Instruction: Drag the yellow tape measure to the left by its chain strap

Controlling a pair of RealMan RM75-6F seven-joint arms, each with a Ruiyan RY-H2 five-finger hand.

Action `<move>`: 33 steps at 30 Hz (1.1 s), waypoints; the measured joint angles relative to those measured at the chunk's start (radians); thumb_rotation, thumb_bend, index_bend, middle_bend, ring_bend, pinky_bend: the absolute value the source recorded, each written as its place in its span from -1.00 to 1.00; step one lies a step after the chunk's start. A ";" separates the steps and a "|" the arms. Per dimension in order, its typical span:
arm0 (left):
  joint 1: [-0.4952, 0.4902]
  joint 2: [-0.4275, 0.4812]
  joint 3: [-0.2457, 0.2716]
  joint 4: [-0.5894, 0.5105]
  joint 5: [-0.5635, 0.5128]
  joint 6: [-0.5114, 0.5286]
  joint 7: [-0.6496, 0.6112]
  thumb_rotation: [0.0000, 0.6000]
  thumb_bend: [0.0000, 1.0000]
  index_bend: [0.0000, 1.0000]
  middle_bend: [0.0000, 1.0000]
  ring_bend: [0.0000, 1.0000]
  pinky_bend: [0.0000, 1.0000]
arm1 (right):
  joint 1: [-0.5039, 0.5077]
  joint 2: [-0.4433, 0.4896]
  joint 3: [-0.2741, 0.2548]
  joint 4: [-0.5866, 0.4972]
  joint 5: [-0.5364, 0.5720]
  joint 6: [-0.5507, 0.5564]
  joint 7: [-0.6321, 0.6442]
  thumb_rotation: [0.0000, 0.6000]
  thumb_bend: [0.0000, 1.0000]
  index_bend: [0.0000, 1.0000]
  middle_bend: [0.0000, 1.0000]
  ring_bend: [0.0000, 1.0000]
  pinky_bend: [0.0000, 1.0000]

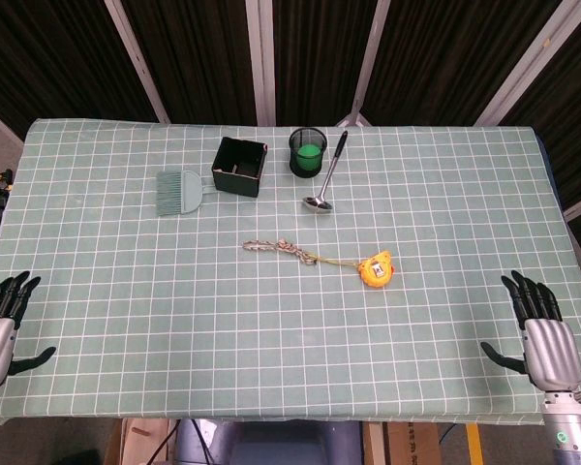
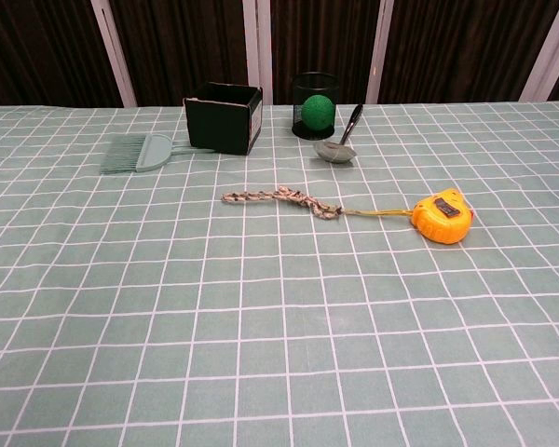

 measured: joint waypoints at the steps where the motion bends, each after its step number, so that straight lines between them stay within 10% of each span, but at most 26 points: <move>1: 0.000 0.000 -0.001 0.000 0.000 -0.001 0.000 1.00 -0.95 -1.00 -1.00 -1.00 -1.00 | 0.000 0.000 0.001 -0.001 0.003 -0.001 0.001 1.00 -0.61 -1.00 -1.00 -1.00 -1.00; 18: -0.052 0.003 -0.058 -0.044 -0.029 -0.068 0.038 1.00 -0.92 -1.00 -1.00 -1.00 -1.00 | 0.002 0.008 0.005 -0.018 0.031 -0.024 0.018 1.00 -0.61 -1.00 -1.00 -1.00 -1.00; 33: -0.369 -0.100 -0.281 -0.075 -0.283 -0.347 0.278 1.00 -0.60 -0.44 -1.00 -1.00 -1.00 | 0.010 0.017 0.012 -0.029 0.068 -0.060 0.054 1.00 -0.61 -1.00 -1.00 -1.00 -1.00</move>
